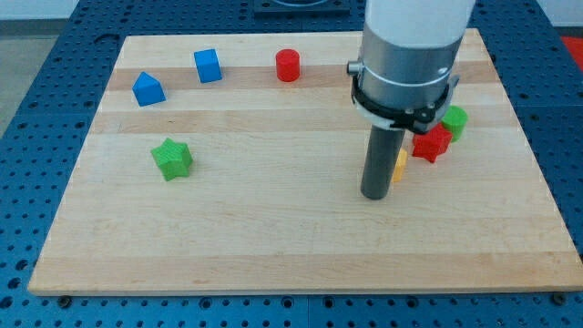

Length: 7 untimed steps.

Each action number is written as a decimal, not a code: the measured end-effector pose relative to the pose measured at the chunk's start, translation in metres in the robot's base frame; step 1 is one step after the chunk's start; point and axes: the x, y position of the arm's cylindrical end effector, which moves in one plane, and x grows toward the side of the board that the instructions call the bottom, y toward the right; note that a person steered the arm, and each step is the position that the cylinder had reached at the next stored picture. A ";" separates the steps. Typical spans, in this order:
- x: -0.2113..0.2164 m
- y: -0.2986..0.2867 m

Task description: Push yellow heart to the group of blocks

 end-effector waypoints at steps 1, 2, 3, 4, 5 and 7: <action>-0.042 0.017; -0.046 0.019; -0.053 0.034; -0.053 0.033; -0.059 0.008; -0.145 -0.029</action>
